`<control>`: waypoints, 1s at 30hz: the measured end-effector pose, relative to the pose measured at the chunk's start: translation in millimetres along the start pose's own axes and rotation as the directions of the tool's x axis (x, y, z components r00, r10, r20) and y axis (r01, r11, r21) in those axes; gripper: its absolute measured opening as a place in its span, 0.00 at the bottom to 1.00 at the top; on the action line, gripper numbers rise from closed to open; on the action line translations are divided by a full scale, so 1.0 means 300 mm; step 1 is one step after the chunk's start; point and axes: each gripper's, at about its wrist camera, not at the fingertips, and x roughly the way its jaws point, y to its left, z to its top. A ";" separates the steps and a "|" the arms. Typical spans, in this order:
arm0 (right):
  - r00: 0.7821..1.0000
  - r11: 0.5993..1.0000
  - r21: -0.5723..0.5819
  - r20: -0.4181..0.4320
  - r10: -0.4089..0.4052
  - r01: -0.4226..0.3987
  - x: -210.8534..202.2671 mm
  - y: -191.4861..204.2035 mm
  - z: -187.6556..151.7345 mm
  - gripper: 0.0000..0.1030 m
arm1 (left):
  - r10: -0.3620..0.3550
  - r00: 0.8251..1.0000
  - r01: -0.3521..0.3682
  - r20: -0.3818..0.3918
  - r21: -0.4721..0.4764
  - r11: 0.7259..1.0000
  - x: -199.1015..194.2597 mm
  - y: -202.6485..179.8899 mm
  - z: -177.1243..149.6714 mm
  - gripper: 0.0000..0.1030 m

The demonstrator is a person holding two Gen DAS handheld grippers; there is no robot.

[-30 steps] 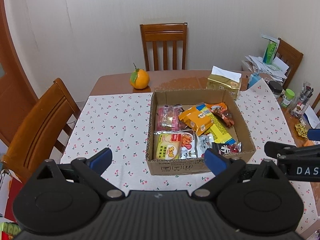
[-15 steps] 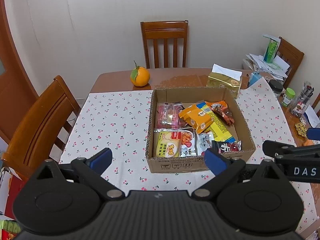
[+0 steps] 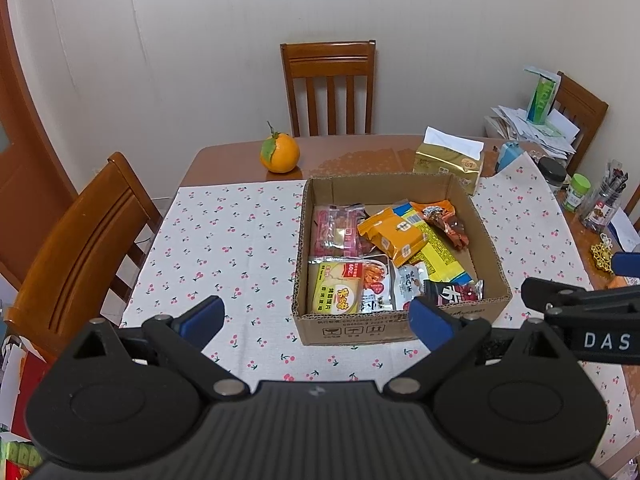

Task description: Organize snacks

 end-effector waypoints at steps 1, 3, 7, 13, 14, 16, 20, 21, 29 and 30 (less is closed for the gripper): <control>1.000 1.000 0.001 0.000 0.000 0.000 -0.001 0.000 0.000 1.00 | 0.000 1.000 0.000 0.000 0.000 1.000 -0.001 0.001 0.000 0.96; 1.000 1.000 0.001 0.000 0.000 0.000 -0.001 0.002 0.000 1.00 | 0.001 1.000 -0.001 0.000 0.000 1.000 -0.001 0.001 0.000 0.96; 1.000 1.000 0.001 0.002 0.000 0.000 -0.002 0.001 0.001 1.00 | 0.000 1.000 0.000 0.001 -0.001 1.000 -0.002 0.002 0.000 0.96; 1.000 1.000 -0.001 0.003 -0.001 0.001 -0.003 0.001 0.001 1.00 | 0.002 1.000 -0.002 -0.001 -0.002 1.000 -0.005 0.005 0.000 0.96; 1.000 1.000 -0.001 0.003 -0.001 0.001 -0.003 0.001 0.001 1.00 | 0.001 1.000 -0.001 0.000 -0.001 1.000 -0.006 0.005 0.000 0.96; 1.000 1.000 0.000 0.005 -0.002 0.002 -0.007 0.001 0.001 1.00 | 0.001 1.000 -0.001 0.001 -0.001 1.000 -0.008 0.005 0.000 0.96; 1.000 1.000 0.001 0.006 -0.003 0.003 -0.010 0.002 0.001 1.00 | 0.002 1.000 -0.002 -0.001 0.000 1.000 -0.008 0.004 0.000 0.96; 1.000 1.000 0.002 0.006 -0.003 0.003 -0.011 0.002 0.000 1.00 | 0.002 1.000 -0.002 0.000 0.000 1.000 -0.008 0.003 0.000 0.96; 1.000 1.000 0.001 0.004 -0.003 0.003 -0.012 0.003 0.000 1.00 | 0.003 1.000 -0.003 -0.003 0.002 1.000 -0.009 0.006 0.001 0.95; 1.000 1.000 0.002 0.003 -0.004 0.004 -0.012 0.004 0.001 1.00 | 0.003 1.000 -0.003 -0.004 0.001 1.000 -0.006 0.008 0.002 0.95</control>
